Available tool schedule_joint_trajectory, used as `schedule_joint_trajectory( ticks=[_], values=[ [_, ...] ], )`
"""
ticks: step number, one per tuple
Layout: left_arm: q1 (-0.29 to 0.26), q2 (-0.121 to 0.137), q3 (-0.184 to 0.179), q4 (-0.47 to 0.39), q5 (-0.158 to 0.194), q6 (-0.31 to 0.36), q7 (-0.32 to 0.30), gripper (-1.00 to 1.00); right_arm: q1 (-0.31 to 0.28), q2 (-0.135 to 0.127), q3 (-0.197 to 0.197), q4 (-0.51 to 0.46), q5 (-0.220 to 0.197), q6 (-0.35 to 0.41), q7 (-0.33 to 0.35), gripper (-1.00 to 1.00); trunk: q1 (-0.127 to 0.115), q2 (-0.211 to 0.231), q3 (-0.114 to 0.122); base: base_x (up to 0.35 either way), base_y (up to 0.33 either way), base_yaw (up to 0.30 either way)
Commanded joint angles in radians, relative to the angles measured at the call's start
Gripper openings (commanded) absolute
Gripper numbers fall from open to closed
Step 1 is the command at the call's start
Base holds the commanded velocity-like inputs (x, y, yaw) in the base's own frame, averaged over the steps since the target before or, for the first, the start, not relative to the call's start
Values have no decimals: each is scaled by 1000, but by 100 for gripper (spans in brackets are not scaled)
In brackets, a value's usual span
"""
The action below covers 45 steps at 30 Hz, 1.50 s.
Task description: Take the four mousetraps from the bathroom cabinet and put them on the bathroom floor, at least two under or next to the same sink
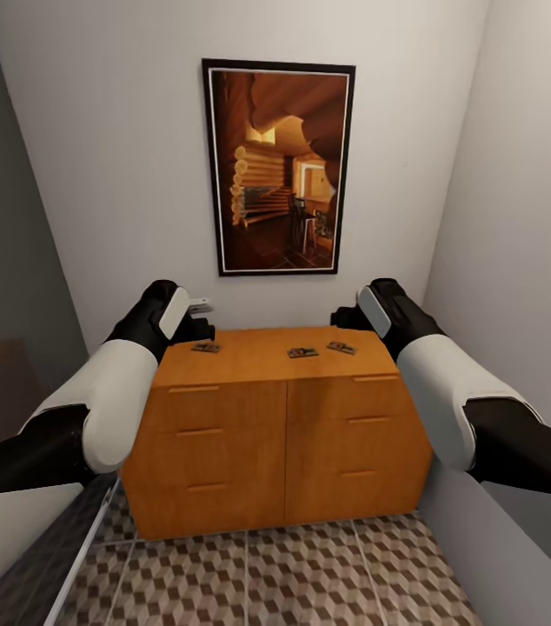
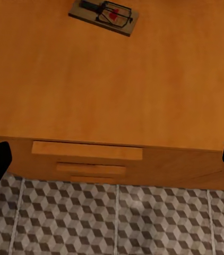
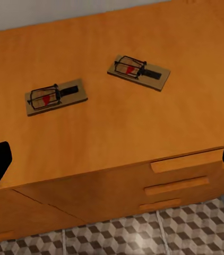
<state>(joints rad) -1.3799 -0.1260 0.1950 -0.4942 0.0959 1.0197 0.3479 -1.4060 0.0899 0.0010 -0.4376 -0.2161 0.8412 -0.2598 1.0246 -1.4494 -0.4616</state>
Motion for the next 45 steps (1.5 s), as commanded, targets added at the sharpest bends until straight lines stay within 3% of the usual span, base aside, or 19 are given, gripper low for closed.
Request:
schedule_joint_trajectory(
  ticks=[1, 24, 38, 45],
  values=[
    [-1, -1, 5, -1, 10, 2, 10, 100, -1, 0, 0, -1, -10, 3, -9, 100, 0, -1, -1, 264, 0, 0],
    [-1, -1, 6, 3, 12, -1, 8, 100, -1, -1, -1, 6, -14, 6, -9, 100, 0, -1, -1, 63, 0, 0],
    [-1, 0, 7, 4, 46, -3, 8, 100, 1, -6, -1, 12, -14, 15, -10, 100, 0, -1, -1, 10, 0, 0],
    [0, 0, 7, 5, 50, -3, 8, 100, 4, -6, -1, 13, -14, 37, -10, 100, 0, -1, -1, 221, 0, 0]
  ],
)
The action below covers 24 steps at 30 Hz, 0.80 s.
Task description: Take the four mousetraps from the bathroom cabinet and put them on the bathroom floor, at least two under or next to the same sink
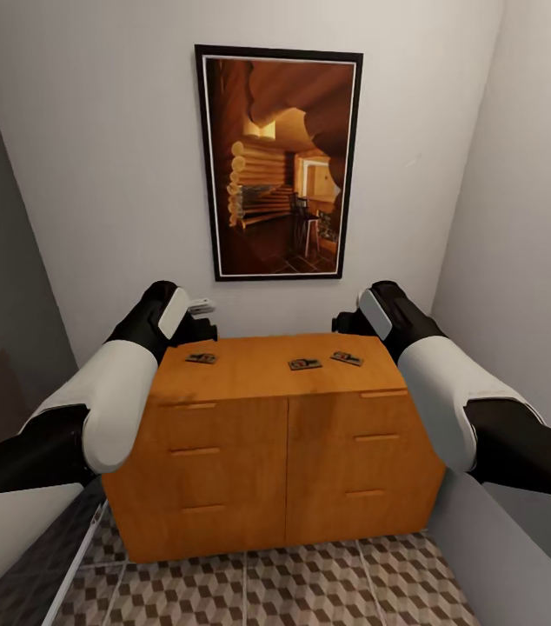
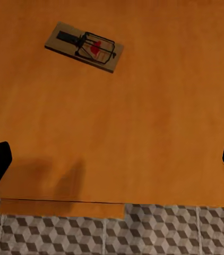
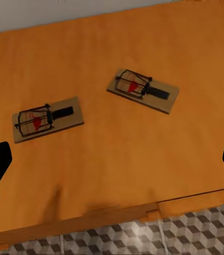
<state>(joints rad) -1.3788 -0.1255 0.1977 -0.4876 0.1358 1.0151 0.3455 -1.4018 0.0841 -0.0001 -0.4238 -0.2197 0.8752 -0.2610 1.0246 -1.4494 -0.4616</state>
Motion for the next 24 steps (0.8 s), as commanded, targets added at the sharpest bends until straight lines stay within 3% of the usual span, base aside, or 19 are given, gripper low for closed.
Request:
schedule_joint_trajectory(
  ticks=[1, 24],
  values=[
    [0, -1, 5, -1, 11, 2, 10, 100, 0, 0, 0, -1, -10, 4, -9, 100, 0, -1, -1, 232, 0, 0],
    [4, 0, 5, -10, 35, 2, 9, 100, 3, 3, 0, -1, -10, 11, -9, 100, 0, -1, -1, 37, 0, 0]
  ],
)
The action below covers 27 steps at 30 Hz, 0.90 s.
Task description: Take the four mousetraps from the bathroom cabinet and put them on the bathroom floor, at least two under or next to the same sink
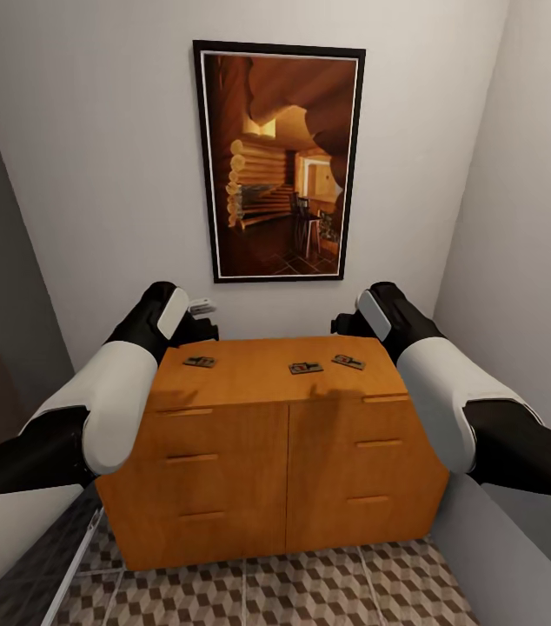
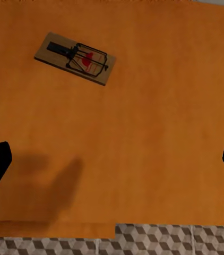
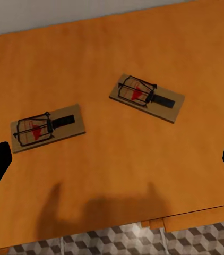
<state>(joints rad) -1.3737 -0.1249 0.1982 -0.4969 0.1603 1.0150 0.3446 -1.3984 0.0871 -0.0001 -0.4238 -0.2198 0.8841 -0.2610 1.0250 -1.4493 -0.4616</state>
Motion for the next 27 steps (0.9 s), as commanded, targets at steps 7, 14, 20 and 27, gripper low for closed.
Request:
schedule_joint_trajectory(
  ticks=[7, 14, 20, 27],
  values=[
    [-1, 0, 10, -5, 29, 1, 10, 100, 0, 1, 0, -1, -10, 3, -9, 100, 0, -1, -1, 0, 0, 0],
    [-1, 6, 19, -11, 121, -3, 14, 100, 11, 3, 0, -2, -10, 3, -9, 100, 0, -1, -1, 0, 0, 0],
    [-1, 10, 22, -26, 197, -5, 17, 100, 17, 3, 0, -2, -10, 3, -9, 100, 0, -1, -1, 0, 0, 0],
    [-1, 14, 21, -31, 215, -6, 21, 100, 27, 2, 0, -2, -10, 1, -9, 100, 0, -1, -1, 0, 0, 0]
  ],
)
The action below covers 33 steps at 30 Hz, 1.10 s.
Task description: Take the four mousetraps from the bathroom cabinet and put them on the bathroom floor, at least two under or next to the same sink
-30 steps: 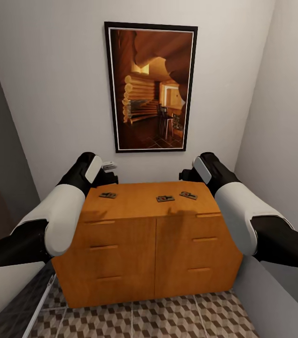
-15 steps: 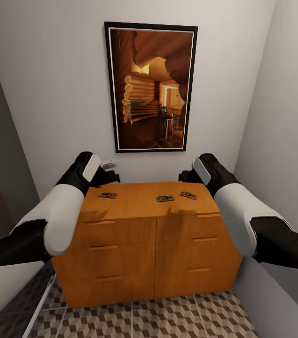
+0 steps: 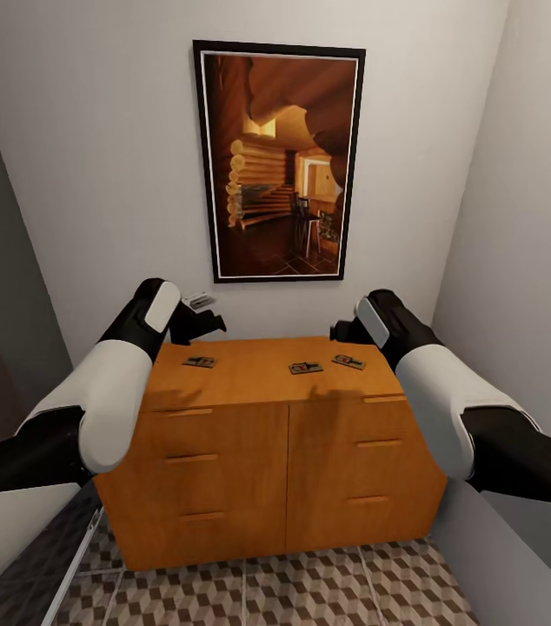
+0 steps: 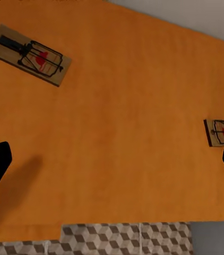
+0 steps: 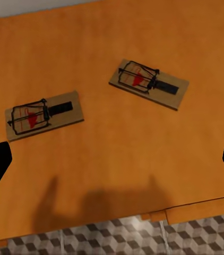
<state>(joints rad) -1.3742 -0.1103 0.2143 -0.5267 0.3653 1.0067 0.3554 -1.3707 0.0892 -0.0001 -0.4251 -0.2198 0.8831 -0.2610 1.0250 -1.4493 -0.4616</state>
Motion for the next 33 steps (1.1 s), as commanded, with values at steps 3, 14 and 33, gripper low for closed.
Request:
schedule_joint_trajectory(
  ticks=[3, 14, 33],
  values=[
    [-1, 1, 6, -2, 13, 2, 11, 100, 3, 0, 0, -1, -10, 3, -9, 100, 0, -1, -1, 0, 0, 0],
    [0, 2, 4, -5, 18, -1, 11, 100, 7, -4, 0, -1, -10, 4, -8, 100, 0, -1, -1, 0, 0, 0],
    [1, 1, 1, 0, 16, 2, 13, 100, 6, -19, 27, -5, -7, 118, 2, 100, 0, -1, -1, 0, 0, 0]
  ],
)
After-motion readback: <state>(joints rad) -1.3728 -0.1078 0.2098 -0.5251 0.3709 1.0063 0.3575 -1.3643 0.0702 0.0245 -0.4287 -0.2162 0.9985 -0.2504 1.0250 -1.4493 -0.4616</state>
